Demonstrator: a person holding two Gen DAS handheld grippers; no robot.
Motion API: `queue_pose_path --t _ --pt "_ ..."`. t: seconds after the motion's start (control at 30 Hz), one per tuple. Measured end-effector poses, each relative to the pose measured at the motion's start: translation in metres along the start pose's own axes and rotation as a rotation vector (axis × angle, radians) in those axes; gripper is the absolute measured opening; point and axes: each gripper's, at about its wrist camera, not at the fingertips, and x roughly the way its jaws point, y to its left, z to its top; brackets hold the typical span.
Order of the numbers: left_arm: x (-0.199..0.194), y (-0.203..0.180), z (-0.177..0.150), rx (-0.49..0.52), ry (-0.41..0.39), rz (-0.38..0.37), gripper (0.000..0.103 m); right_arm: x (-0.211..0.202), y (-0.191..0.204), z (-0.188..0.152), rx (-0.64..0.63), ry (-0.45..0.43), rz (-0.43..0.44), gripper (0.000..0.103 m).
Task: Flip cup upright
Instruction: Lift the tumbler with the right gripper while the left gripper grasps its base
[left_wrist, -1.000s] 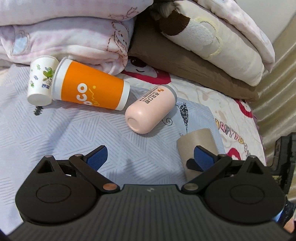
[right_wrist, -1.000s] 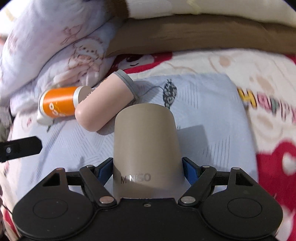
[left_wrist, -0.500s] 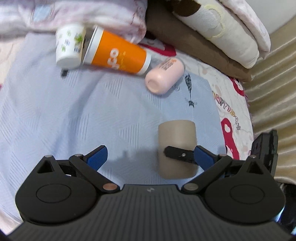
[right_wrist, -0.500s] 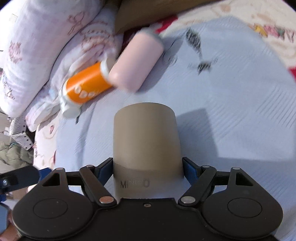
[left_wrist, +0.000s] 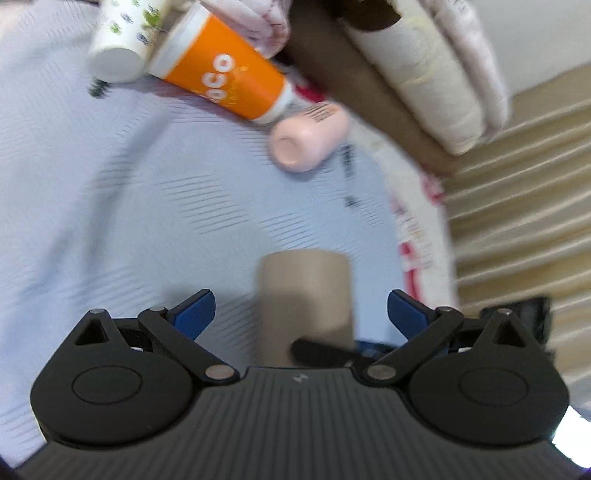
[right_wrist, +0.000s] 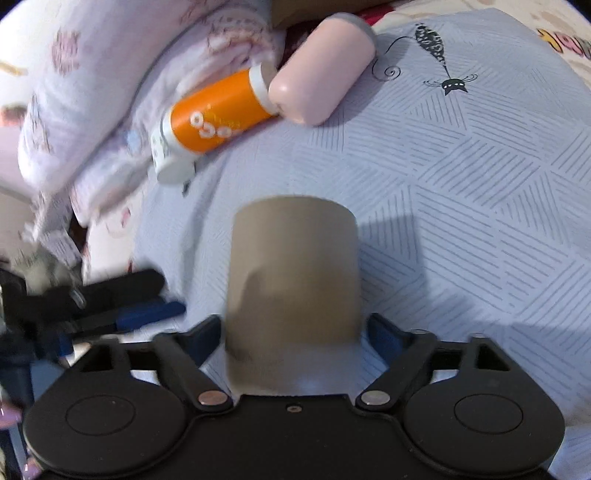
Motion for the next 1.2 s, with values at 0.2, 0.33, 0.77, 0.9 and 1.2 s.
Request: queue_pose_path --t 0.2,0.33,0.77,0.9,1.2 --pt "0.021 0.004 0.001 -0.002 0.026 -0.021 0.101 -0.010 -0.005 0.001 -0.051 -0.012 0.037 0.094" --pt "0.032 0.003 -0.003 0.023 0.080 -0.042 0.100 -0.008 -0.007 0.004 -0.070 0.020 0.073 0.094" --pt "0.046 -0.001 -0.013 0.111 0.077 -0.030 0.073 -0.008 0.013 0.000 -0.189 0.004 -0.002 0.084" --pt "0.043 -0.002 -0.014 0.125 0.081 -0.023 0.073 -0.007 0.012 0.001 -0.209 0.004 0.010 0.084" --pt "0.025 -0.028 -0.023 0.336 0.045 0.026 0.072 -0.012 0.033 -0.014 -0.419 -0.061 -0.039 0.084"
